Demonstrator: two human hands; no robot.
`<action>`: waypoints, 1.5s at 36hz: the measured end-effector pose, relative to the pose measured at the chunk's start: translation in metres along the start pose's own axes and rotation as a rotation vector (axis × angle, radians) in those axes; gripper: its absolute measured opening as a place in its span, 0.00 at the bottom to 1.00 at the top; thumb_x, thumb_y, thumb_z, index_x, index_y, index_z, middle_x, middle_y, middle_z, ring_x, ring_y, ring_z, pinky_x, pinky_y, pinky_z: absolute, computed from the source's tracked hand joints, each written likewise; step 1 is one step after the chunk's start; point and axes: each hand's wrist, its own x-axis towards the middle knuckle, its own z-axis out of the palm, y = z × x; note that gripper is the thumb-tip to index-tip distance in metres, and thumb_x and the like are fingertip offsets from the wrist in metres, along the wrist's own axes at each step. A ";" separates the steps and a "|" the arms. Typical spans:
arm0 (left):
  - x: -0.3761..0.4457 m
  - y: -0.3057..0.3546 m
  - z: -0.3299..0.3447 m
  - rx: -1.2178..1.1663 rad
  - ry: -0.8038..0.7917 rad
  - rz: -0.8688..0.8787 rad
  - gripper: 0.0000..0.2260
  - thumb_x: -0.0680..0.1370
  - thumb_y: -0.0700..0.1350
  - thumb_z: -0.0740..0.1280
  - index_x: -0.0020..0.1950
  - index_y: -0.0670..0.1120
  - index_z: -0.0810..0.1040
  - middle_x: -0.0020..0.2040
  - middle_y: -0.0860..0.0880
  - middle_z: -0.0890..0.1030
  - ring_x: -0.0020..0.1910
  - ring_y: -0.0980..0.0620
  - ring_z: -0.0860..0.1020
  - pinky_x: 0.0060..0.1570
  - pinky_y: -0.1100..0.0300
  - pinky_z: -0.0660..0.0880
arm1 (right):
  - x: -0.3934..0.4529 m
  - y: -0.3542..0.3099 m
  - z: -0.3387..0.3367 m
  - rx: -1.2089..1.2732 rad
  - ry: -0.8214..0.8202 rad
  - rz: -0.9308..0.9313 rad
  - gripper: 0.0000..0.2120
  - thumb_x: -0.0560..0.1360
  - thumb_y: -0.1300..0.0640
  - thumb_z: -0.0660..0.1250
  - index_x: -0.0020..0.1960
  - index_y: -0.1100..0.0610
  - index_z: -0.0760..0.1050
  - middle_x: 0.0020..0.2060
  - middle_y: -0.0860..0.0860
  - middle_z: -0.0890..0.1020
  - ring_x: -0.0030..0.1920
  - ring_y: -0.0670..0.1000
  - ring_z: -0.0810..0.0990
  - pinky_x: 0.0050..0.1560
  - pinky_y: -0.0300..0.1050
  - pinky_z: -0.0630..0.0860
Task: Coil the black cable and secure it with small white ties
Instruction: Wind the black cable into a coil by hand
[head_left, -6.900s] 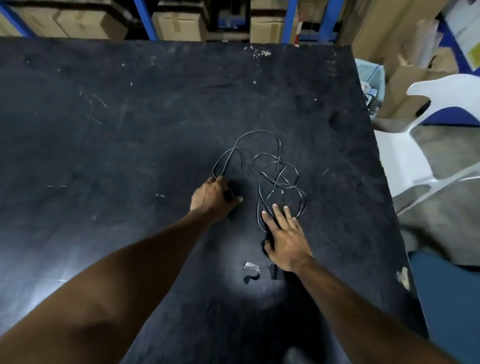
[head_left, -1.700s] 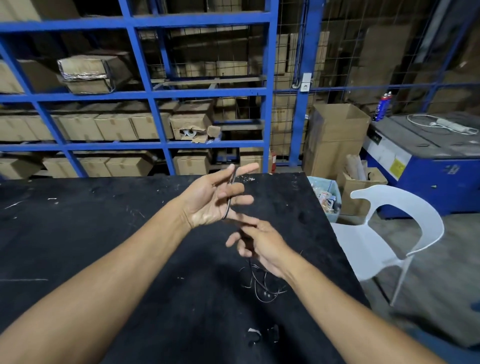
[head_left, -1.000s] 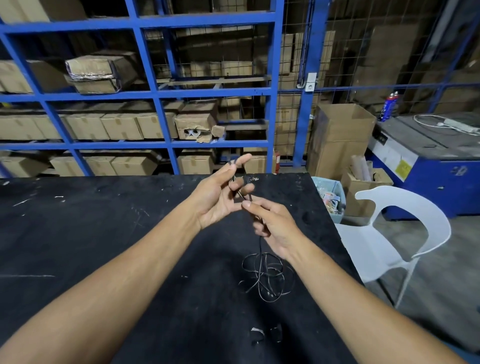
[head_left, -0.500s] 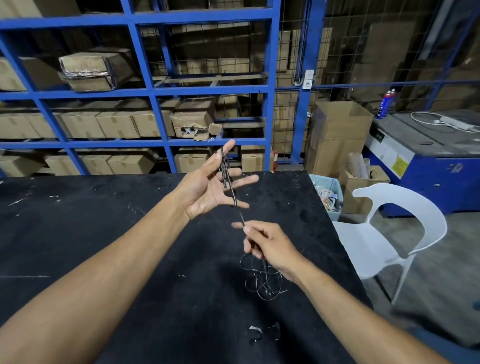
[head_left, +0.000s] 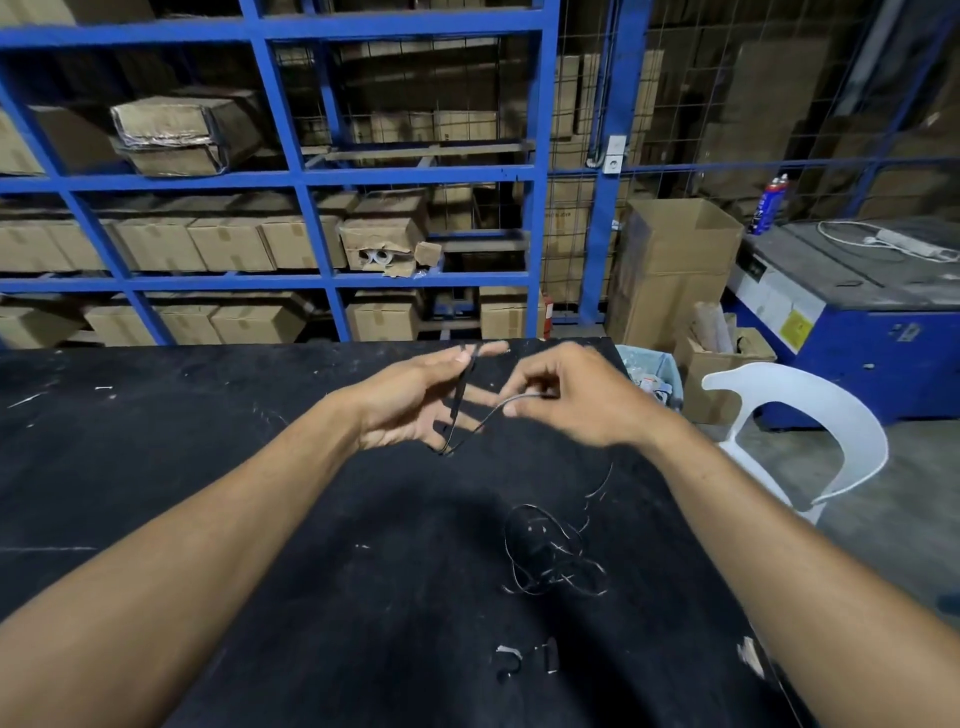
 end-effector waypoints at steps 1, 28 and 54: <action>0.000 0.000 0.002 0.015 -0.013 -0.018 0.18 0.87 0.55 0.55 0.76 0.61 0.72 0.67 0.37 0.82 0.68 0.29 0.77 0.40 0.52 0.78 | 0.004 0.000 -0.005 -0.002 -0.001 -0.020 0.03 0.75 0.54 0.78 0.47 0.47 0.87 0.43 0.42 0.88 0.48 0.41 0.85 0.57 0.44 0.80; -0.001 0.040 -0.004 -0.439 -0.093 0.219 0.20 0.88 0.54 0.52 0.80 0.62 0.66 0.66 0.36 0.82 0.71 0.27 0.73 0.61 0.17 0.65 | 0.015 0.024 0.090 0.904 0.027 0.253 0.13 0.87 0.60 0.59 0.53 0.54 0.83 0.33 0.56 0.83 0.27 0.49 0.75 0.31 0.39 0.70; -0.019 0.039 -0.016 -0.132 -0.347 -0.091 0.24 0.86 0.56 0.55 0.67 0.36 0.71 0.50 0.34 0.86 0.72 0.21 0.69 0.60 0.35 0.72 | 0.050 -0.029 -0.045 0.314 0.043 -0.228 0.12 0.71 0.62 0.81 0.52 0.61 0.85 0.36 0.58 0.82 0.37 0.49 0.79 0.47 0.48 0.77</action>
